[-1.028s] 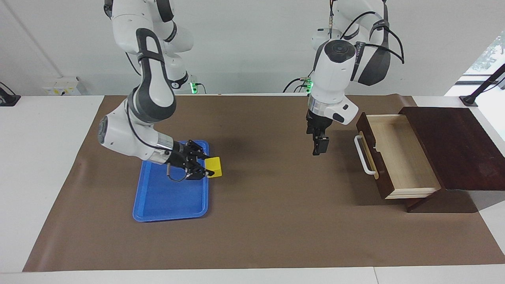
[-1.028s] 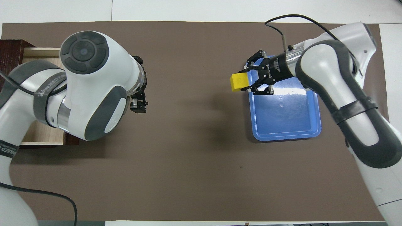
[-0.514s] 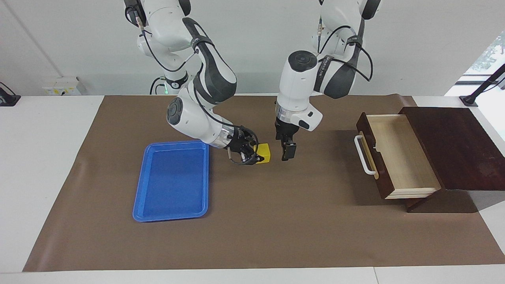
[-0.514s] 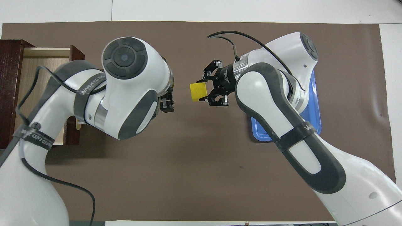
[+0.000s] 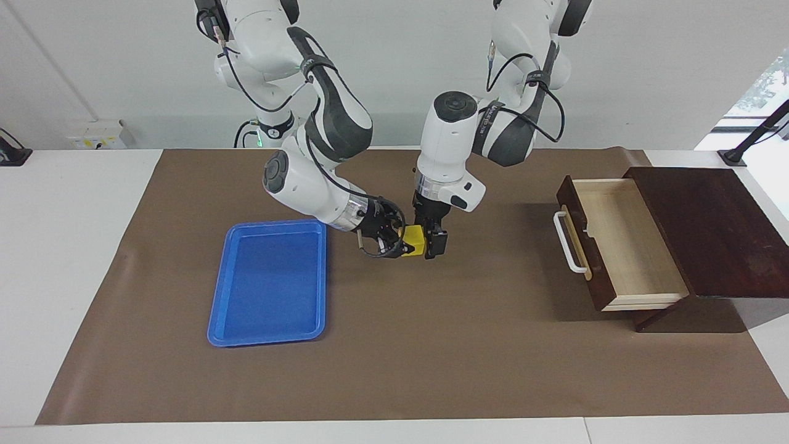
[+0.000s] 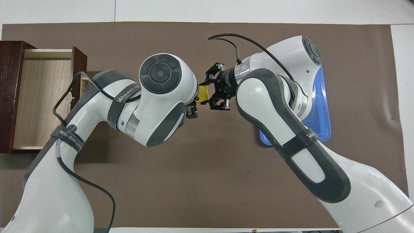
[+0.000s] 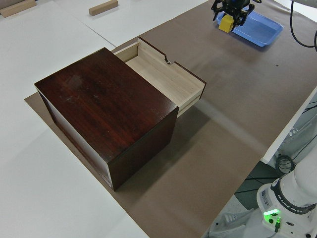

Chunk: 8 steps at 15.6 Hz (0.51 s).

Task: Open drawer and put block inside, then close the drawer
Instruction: 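Grasp the yellow block with the left gripper from the right gripper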

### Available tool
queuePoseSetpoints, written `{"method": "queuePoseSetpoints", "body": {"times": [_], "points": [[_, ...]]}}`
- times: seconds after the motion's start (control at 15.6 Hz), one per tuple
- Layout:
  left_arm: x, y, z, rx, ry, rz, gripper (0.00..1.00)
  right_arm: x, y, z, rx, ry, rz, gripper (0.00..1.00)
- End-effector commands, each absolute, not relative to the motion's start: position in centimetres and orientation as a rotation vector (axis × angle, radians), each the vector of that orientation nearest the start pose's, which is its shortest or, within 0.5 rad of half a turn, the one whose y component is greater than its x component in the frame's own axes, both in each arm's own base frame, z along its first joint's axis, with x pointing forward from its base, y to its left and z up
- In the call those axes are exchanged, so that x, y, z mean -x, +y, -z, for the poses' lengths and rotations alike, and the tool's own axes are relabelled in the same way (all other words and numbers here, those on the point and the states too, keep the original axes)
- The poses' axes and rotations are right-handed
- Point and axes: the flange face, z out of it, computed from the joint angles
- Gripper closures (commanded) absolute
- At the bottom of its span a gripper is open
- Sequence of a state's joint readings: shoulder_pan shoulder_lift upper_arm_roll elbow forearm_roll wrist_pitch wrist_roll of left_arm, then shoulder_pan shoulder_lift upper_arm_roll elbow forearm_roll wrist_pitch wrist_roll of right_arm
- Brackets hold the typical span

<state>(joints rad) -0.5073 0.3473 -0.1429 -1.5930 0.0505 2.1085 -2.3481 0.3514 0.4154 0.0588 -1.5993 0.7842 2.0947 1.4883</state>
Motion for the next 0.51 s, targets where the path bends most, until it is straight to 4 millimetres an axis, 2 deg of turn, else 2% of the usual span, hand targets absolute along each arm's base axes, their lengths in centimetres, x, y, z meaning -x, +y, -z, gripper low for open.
{"method": "queuePoseSetpoints", "body": {"times": [0.0, 0.06, 0.19, 0.26, 0.32, 0.45], "points": [[-53.92, -40.58, -44.87, -1.951, 2.225, -0.013, 0.06, -62.13, 30.17, -41.54, 1.907, 1.743, -0.704, 1.0], [-53.86, -40.67, -44.87, -1.953, 2.224, -0.013, 0.21, -62.18, 30.08, -41.54, 1.904, 1.744, -0.704, 1.0], [-53.78, -40.86, -44.52, -1.972, 2.21, -0.015, 0.58, -62.18, 30.08, -41.54, 1.904, 1.744, -0.704, 1.0], [-53.74, -40.82, -44.5, -1.981, 2.213, -0.015, 0.81, -62.2, 30.09, -41.62, 1.902, 1.743, -0.705, 1.0], [-53.73, -40.81, -44.48, -1.986, 2.211, -0.017, 1.0, -62.23, 30.01, -41.61, 1.901, 1.744, -0.706, 1.0], [-53.68, -40.77, -44.4, -2.027, 2.183, -0.019, 1.0, -62.31, 29.83, -41.61, 1.897, 1.747, -0.707, 1.0]]}}
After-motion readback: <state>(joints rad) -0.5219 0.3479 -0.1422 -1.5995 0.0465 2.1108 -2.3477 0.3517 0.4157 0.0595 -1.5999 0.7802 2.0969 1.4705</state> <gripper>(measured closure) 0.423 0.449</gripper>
